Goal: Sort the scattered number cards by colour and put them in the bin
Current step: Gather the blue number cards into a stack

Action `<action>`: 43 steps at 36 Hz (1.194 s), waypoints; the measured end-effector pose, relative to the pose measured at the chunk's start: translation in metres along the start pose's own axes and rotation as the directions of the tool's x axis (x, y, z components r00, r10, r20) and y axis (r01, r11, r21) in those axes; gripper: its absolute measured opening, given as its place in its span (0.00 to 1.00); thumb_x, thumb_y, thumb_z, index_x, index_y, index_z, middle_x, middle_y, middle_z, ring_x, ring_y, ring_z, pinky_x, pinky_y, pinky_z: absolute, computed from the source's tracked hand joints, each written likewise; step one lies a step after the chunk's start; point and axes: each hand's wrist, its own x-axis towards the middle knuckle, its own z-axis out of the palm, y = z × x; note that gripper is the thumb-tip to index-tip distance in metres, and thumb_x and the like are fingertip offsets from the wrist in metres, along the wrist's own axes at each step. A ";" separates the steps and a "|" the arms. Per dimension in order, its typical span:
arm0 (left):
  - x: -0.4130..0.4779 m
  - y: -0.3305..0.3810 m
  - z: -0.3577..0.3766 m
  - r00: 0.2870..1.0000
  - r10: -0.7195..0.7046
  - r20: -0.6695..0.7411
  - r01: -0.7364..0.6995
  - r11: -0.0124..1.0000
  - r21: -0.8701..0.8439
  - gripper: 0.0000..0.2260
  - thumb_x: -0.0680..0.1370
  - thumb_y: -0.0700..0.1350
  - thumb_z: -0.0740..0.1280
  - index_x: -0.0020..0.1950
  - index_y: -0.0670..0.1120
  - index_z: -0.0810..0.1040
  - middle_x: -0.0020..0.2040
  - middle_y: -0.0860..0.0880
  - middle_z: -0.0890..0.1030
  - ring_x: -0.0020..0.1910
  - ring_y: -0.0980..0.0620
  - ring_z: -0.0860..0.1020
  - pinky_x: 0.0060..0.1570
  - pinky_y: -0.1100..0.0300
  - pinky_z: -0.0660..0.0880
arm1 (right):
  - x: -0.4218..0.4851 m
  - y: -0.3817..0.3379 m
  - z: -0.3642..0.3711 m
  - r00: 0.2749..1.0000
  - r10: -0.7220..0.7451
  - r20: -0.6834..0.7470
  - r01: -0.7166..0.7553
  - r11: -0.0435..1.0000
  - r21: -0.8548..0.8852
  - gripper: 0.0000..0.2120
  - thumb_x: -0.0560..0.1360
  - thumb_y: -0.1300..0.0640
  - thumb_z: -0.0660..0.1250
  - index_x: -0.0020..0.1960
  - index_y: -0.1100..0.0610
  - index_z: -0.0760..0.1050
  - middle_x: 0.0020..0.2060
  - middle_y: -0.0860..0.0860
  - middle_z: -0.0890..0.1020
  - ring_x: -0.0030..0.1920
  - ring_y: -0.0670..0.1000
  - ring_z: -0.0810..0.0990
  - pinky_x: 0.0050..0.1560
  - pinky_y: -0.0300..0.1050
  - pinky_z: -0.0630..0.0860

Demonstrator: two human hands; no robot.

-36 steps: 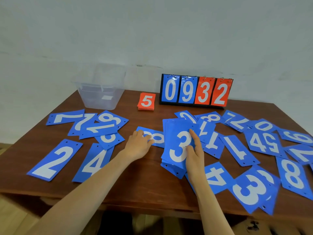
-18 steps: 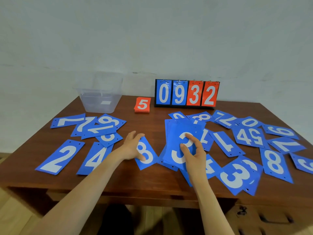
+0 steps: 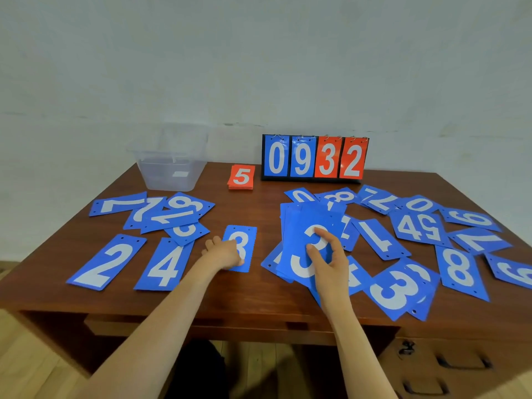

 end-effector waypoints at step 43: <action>-0.035 -0.029 0.007 0.811 0.183 -0.556 -0.536 0.613 -0.580 0.17 0.73 0.52 0.71 0.58 0.48 0.74 0.50 0.53 0.75 0.43 0.62 0.74 0.38 0.73 0.70 | -0.004 -0.009 0.088 0.976 0.011 0.219 0.001 0.999 -0.055 0.24 0.77 0.56 0.67 0.69 0.44 0.63 0.64 0.39 0.69 0.63 0.38 0.70 0.55 0.35 0.74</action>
